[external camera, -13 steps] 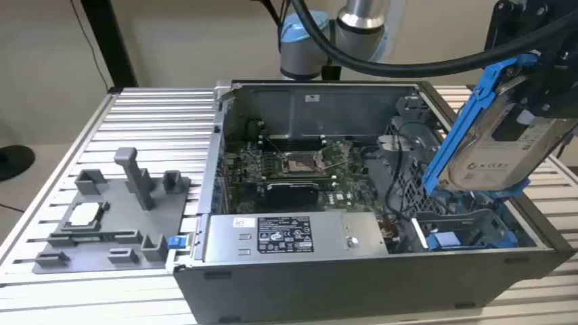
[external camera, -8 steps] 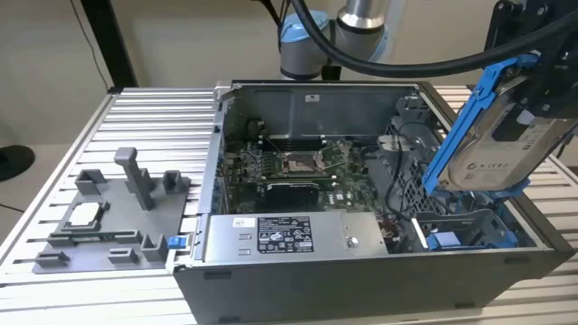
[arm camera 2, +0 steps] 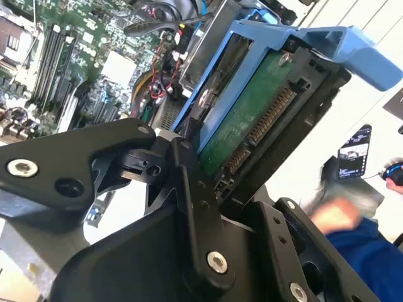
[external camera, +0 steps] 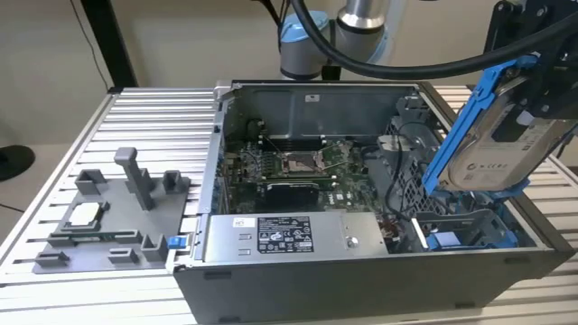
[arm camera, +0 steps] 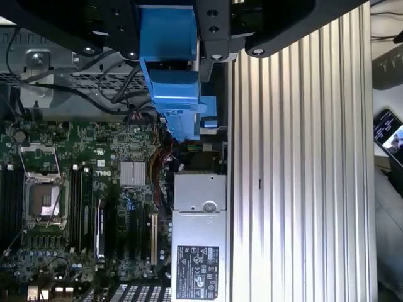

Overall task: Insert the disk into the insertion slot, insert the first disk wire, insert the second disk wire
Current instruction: 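Insert the disk into the insertion slot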

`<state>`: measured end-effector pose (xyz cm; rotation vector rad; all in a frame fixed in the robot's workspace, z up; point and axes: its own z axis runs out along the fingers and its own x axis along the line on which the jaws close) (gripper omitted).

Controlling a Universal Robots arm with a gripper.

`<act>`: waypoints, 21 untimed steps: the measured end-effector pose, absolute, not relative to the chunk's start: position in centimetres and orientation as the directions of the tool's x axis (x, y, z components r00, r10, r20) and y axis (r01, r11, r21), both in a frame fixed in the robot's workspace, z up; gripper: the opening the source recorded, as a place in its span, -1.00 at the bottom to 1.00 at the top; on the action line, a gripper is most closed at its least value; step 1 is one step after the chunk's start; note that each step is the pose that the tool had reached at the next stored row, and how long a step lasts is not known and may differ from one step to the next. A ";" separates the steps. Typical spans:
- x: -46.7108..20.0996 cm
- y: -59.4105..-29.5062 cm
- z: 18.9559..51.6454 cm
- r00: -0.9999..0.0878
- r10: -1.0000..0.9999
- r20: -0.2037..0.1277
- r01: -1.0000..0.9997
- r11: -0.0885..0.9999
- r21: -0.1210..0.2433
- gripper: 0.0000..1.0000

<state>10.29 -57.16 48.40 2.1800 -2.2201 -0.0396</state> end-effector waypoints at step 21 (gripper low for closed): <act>10.4 -57.3 45.4 -0.038 -0.999 0.004 -0.999 0.038 0.023 -1.00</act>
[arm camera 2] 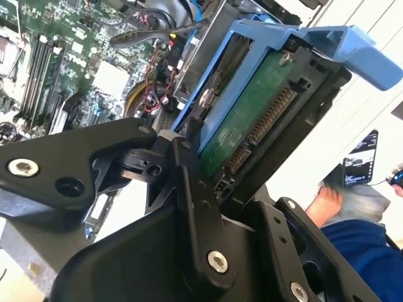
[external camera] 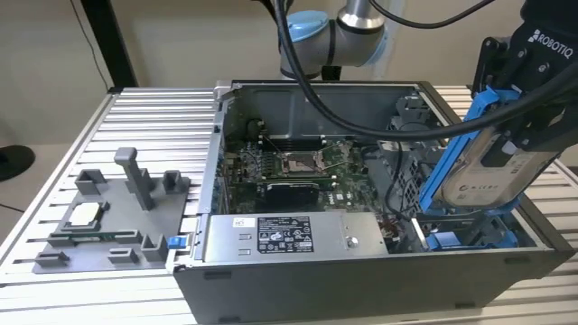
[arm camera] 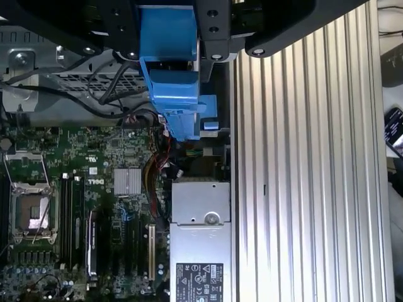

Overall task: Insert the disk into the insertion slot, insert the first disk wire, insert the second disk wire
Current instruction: 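Insert the disk into the insertion slot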

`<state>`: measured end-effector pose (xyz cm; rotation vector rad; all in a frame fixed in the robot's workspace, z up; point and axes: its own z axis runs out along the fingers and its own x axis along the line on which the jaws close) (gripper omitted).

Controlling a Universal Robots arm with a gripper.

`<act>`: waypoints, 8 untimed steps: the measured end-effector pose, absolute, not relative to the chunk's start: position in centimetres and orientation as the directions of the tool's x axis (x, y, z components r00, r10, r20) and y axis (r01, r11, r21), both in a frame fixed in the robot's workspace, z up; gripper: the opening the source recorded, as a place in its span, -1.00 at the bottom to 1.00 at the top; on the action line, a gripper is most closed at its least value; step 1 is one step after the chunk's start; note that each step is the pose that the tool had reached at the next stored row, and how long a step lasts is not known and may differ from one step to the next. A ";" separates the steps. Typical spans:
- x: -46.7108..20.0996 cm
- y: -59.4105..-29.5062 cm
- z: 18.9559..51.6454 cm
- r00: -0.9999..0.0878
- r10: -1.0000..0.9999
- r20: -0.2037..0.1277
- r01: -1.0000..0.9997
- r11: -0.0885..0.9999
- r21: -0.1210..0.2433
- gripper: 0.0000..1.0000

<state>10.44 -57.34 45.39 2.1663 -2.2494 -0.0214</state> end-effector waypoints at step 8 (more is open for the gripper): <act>10.4 -57.4 44.8 -0.038 -0.999 0.001 -0.999 0.038 0.014 -1.00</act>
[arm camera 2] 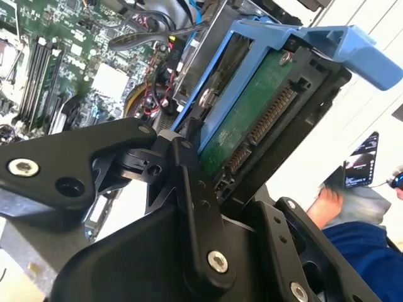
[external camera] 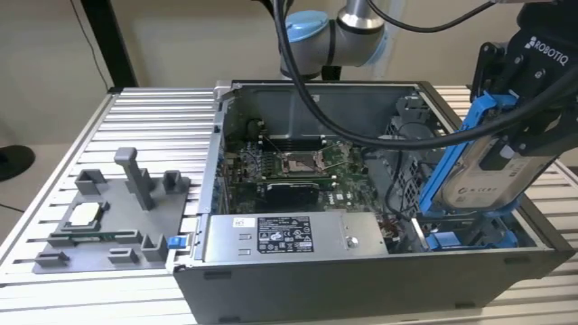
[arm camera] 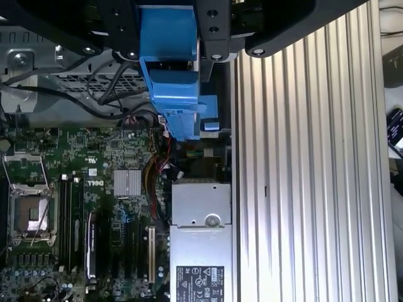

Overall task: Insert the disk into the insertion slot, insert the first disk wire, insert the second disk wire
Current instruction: 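Insert the disk into the insertion slot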

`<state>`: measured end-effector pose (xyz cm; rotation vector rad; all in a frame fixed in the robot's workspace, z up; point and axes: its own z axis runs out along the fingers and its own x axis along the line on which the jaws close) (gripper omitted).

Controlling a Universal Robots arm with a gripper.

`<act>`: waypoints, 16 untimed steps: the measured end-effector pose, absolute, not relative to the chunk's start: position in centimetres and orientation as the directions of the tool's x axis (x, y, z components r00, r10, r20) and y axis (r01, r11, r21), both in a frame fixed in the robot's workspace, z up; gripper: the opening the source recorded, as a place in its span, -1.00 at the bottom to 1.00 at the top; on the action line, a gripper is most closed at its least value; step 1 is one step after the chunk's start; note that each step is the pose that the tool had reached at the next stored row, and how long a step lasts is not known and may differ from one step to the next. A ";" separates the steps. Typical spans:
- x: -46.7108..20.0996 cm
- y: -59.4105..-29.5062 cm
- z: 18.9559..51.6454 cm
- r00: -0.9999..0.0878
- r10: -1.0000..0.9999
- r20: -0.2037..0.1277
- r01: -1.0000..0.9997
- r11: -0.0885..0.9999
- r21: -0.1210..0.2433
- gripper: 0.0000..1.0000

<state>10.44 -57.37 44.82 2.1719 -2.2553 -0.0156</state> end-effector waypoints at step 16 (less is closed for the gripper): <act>11.0 -57.6 42.6 -0.038 -0.999 -0.026 -0.999 0.038 0.008 -1.00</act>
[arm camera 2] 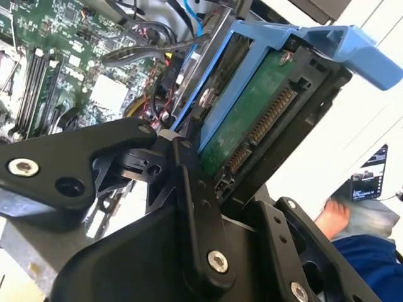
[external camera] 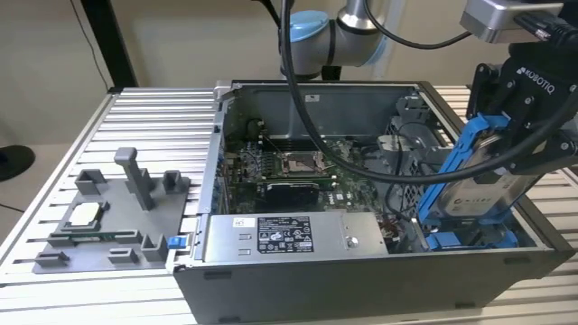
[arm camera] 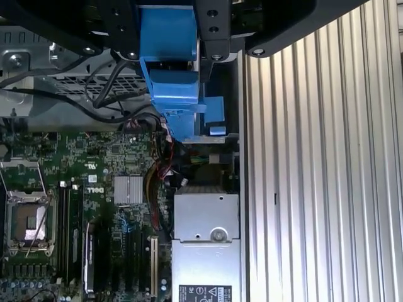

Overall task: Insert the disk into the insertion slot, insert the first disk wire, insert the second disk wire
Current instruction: 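Insert the disk into the insertion slot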

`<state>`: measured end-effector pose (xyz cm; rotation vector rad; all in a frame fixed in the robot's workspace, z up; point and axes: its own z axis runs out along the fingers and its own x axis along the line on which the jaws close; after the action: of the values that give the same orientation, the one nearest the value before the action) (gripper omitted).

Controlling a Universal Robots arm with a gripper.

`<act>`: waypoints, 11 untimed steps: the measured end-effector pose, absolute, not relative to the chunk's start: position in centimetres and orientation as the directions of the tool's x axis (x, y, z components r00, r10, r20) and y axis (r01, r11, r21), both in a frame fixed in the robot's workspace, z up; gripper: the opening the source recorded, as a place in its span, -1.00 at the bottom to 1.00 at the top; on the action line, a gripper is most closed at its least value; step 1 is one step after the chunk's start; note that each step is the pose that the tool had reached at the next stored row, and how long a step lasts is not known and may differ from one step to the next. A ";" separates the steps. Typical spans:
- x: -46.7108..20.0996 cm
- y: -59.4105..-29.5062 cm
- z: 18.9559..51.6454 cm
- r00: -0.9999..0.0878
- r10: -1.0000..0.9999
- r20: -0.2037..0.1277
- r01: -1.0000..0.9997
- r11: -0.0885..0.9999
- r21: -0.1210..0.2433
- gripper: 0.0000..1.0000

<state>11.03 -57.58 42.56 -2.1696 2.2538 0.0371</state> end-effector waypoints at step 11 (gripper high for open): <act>11.5 -57.6 41.4 -0.038 -0.998 -0.041 -0.999 0.038 0.004 -1.00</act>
<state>11.48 -57.59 41.39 -2.1602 2.2437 0.0491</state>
